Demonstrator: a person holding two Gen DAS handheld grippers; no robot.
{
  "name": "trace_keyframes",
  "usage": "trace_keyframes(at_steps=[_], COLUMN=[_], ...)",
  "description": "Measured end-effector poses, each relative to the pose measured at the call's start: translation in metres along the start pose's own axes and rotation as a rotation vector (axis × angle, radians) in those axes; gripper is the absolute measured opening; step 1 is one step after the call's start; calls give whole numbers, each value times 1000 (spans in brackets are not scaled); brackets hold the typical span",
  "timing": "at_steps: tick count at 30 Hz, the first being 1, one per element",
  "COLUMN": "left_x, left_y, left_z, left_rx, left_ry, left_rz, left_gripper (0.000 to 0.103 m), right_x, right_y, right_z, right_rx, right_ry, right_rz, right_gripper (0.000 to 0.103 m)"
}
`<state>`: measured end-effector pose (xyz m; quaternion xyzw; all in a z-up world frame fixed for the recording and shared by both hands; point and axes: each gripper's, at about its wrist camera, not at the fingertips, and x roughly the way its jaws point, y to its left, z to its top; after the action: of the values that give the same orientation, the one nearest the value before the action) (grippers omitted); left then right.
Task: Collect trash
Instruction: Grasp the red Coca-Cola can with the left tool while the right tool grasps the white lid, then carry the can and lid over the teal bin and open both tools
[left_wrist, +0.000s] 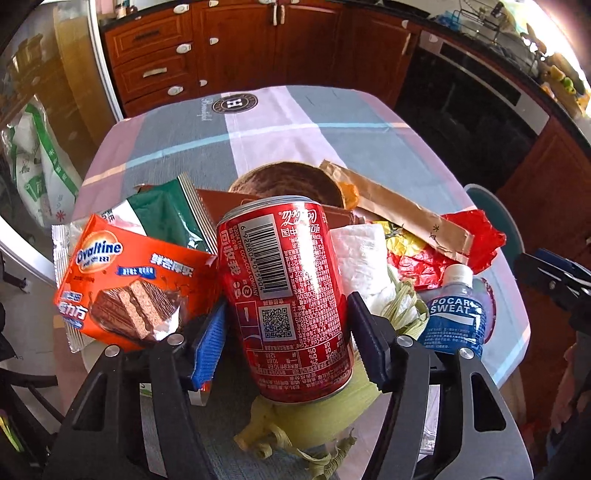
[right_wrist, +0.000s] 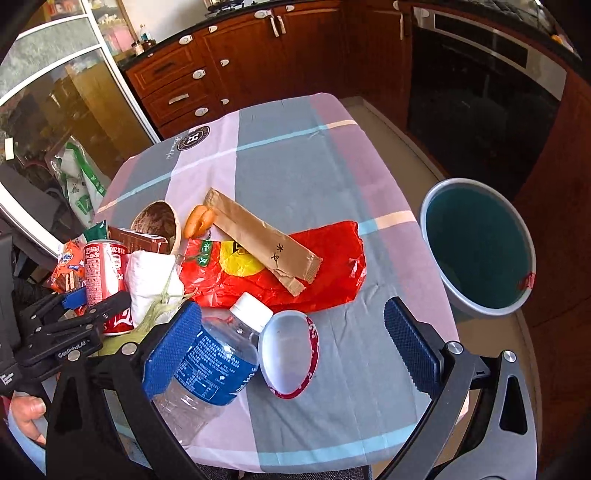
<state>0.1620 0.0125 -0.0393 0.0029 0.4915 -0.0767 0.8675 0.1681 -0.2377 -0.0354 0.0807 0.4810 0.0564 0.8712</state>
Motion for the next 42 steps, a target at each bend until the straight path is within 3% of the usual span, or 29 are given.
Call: trace_keyframes(at_steps=[4,9,12,14,16,17,23,29,36,42], left_x=[-22,-32,-34,-34,-36,-37,-45,-42,-12,42], left_y=[3,8,0,-6,-14,-17,-42,-89,-185,-278], left_z=[4,8,9,12,15,17,25,39,67,89], left_rx=[8,-6,20,34,47,51,92,167,341,504], left_ry=[-43,-41,-42,-38,-42,-44,-61,-51,7,108], left_rz=[-24,-58,-62,-72,-71,-72,-74,-122,-223,-308], left_gripper=[63,64,64,64,64,64,63,63,63,62], right_x=[12,38,52,52,55,54,32,5,-11,10], right_y=[-11,-25,-28,-24,-23,-23,-43,-82,-163,-233], right_z=[-7,-31,-40,-40,-39,-40,-40,-37,-17,-5], right_rx=[16,67,99,81,91,93,123,195,350,477], right_ry=[35,139,185,162,180,179,121,46,-40,-35], right_rz=[-14,25,73,74,123,125,131,128,69,-15], right_gripper=[93,34,31,29,10,6,5,5,5,5])
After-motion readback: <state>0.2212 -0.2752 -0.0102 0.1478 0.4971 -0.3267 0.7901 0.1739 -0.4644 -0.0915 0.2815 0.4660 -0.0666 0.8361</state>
